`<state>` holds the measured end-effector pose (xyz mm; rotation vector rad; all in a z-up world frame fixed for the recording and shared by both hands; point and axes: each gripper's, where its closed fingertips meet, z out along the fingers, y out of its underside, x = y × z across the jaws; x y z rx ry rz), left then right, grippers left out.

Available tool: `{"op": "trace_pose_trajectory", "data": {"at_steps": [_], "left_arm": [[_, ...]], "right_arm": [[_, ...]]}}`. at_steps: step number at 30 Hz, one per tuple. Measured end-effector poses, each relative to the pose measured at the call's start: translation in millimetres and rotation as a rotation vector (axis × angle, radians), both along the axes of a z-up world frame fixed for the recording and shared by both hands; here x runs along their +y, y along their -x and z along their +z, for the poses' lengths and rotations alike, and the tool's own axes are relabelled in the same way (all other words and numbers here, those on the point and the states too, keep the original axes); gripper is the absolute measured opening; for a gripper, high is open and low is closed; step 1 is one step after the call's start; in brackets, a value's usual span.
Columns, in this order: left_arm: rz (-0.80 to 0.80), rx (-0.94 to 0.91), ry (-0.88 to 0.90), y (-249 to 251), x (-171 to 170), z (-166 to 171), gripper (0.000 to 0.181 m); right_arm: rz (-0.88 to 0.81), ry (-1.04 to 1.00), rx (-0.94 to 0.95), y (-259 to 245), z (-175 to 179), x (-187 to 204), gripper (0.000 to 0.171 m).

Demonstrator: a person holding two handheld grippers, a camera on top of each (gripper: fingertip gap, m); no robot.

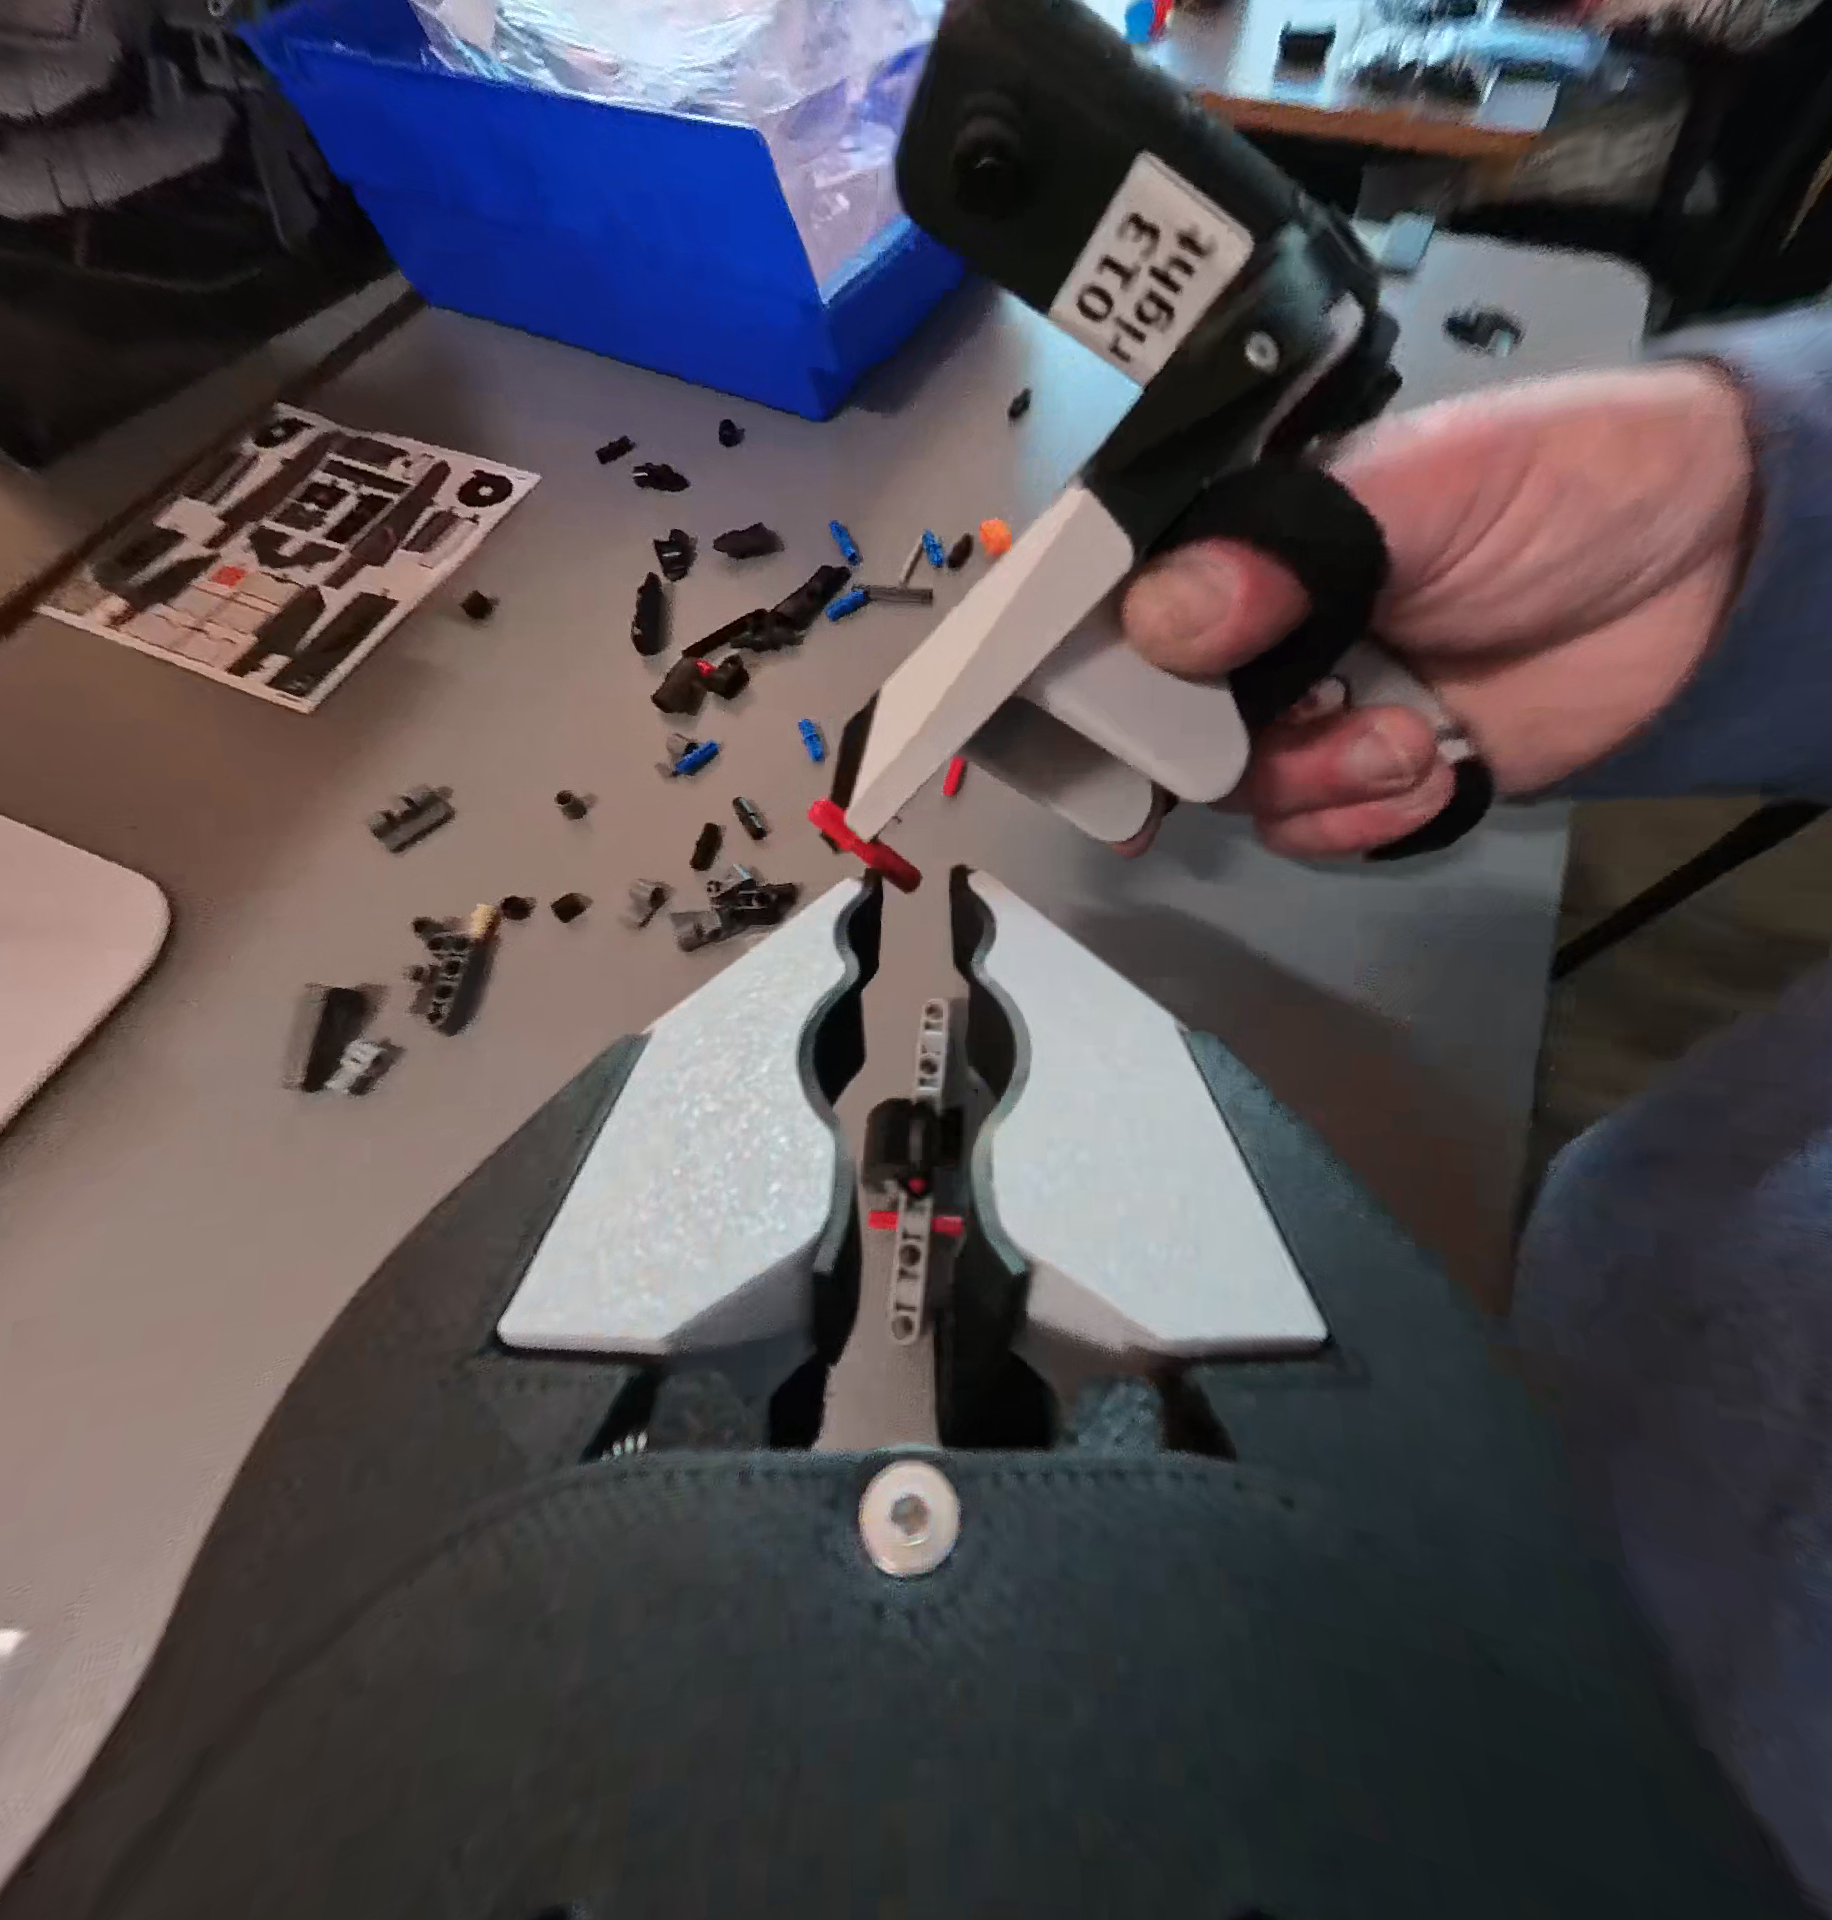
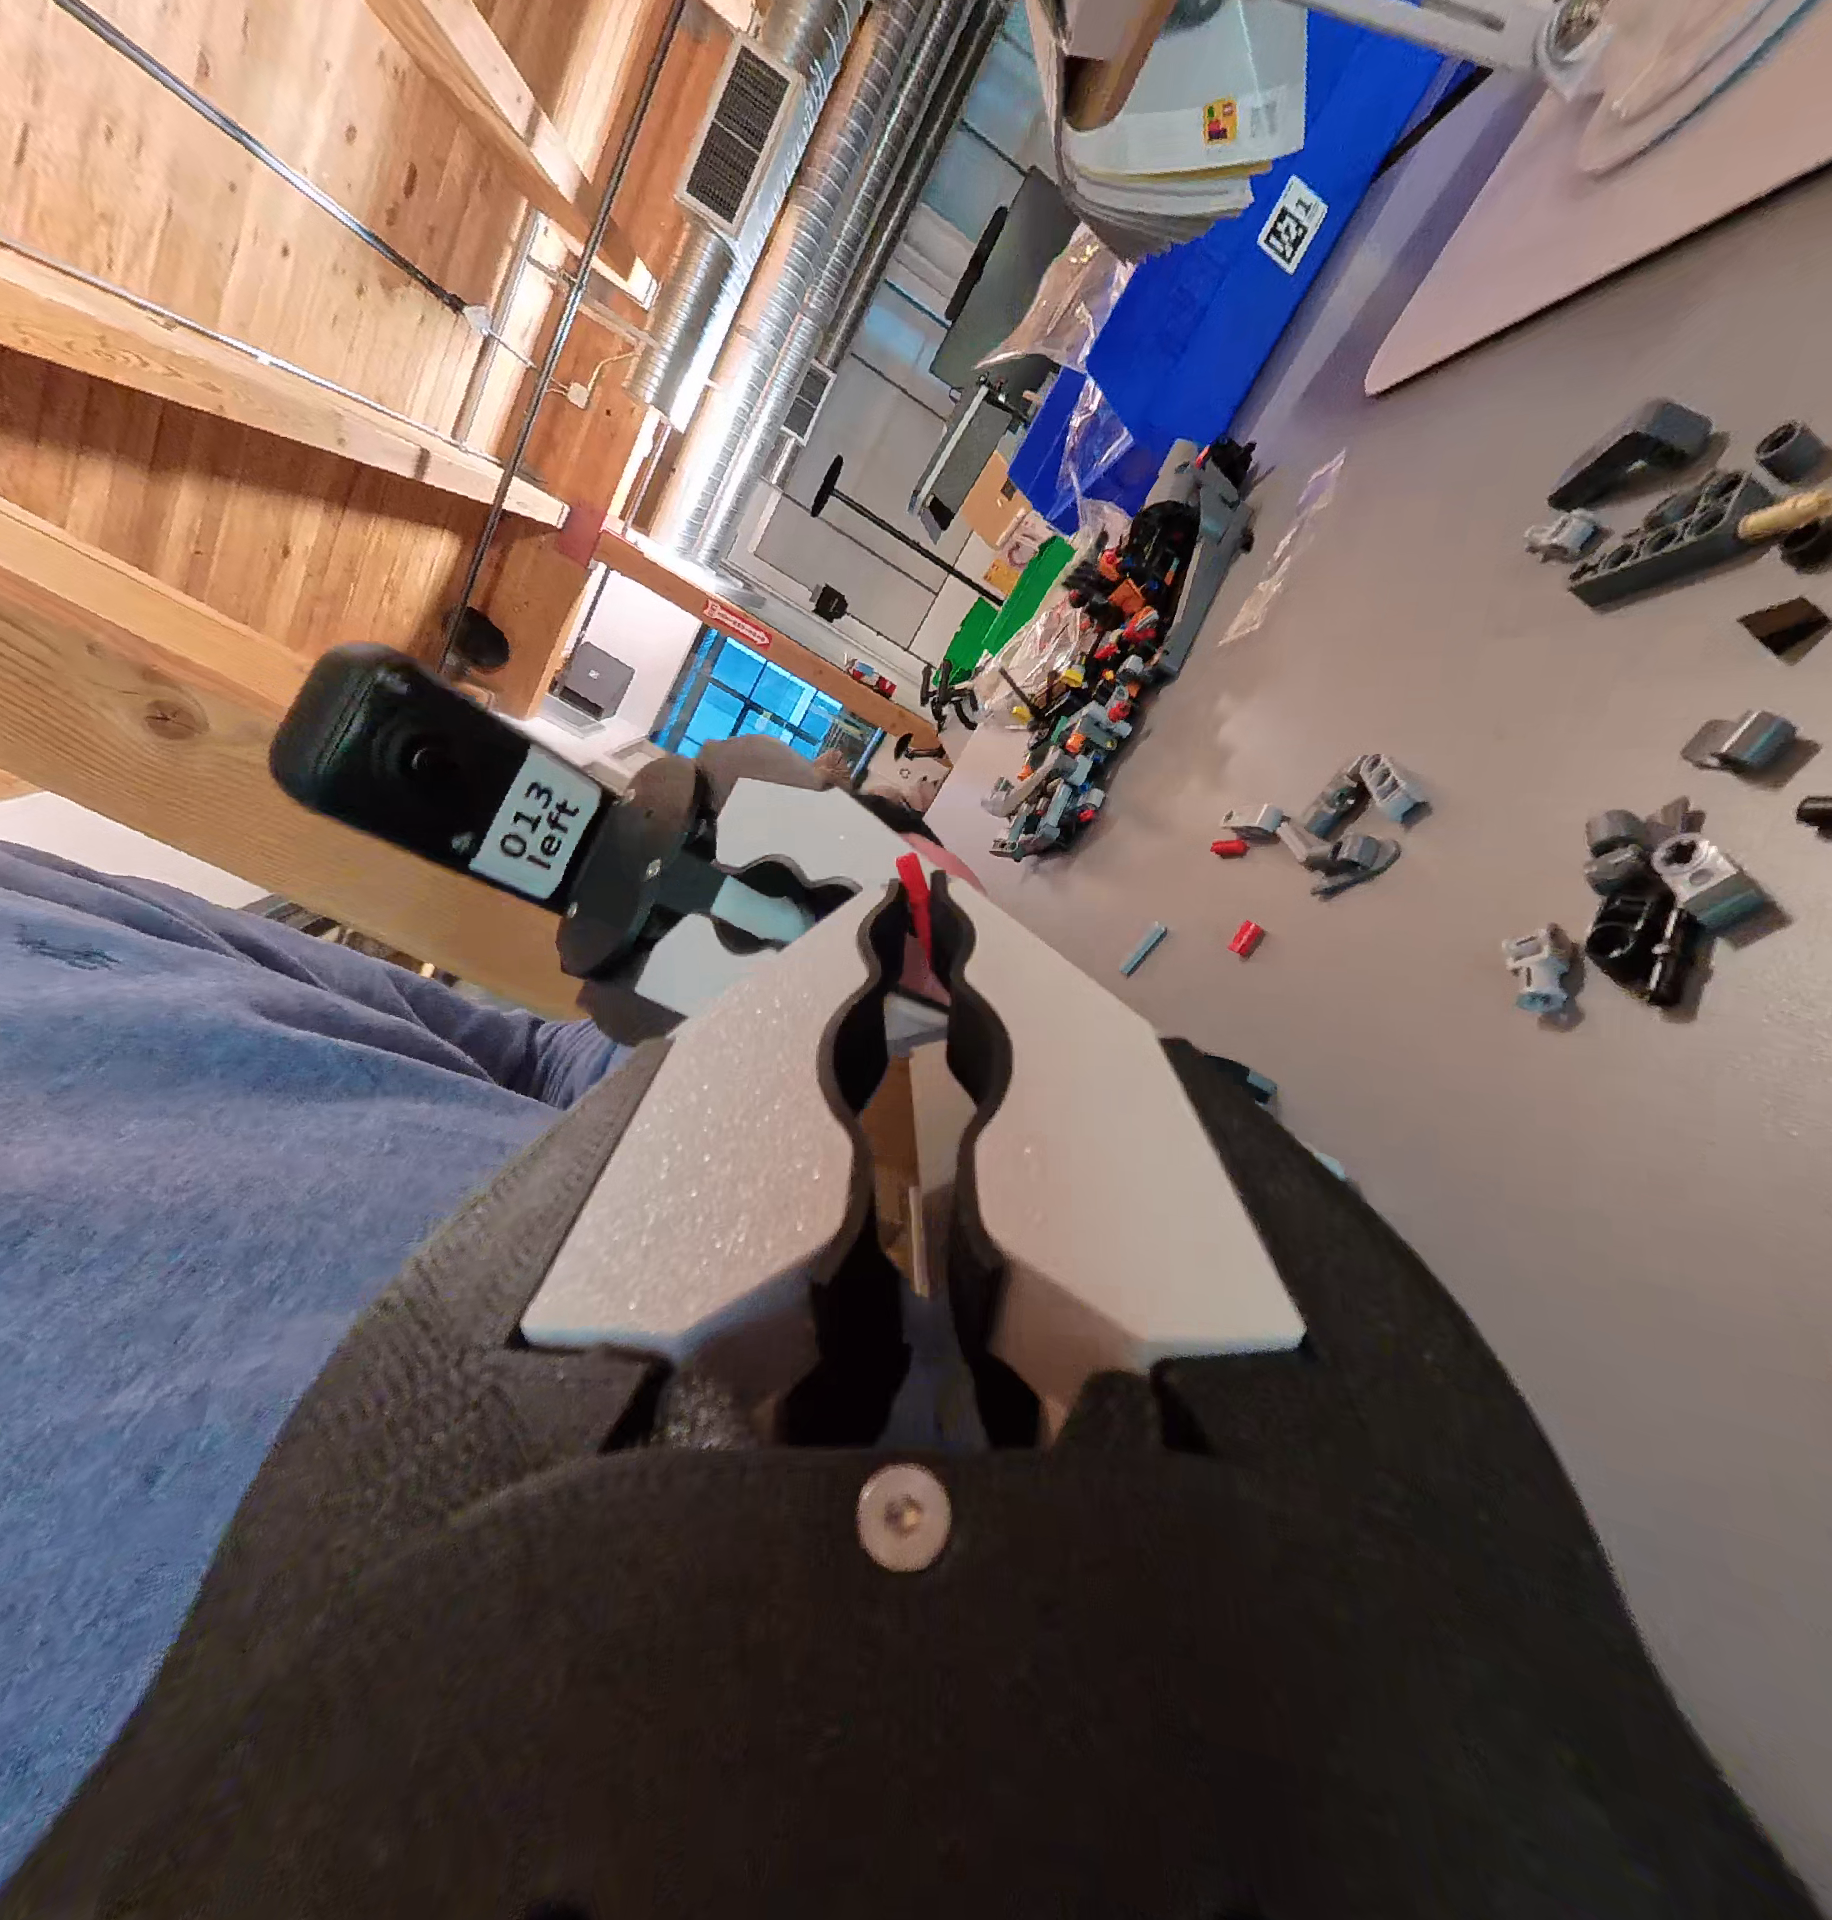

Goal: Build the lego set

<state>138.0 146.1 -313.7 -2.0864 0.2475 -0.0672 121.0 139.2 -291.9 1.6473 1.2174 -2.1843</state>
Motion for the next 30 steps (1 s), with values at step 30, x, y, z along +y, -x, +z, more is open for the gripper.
{"op": "trace_pose_trajectory", "data": {"at_steps": [30], "left_arm": [[0.030, 0.005, 0.225, 16.2, -34.1, -37.5, 0.038]], "right_arm": [[0.043, -0.429, -0.067, -2.4, -19.2, -2.7, 0.001]]}}
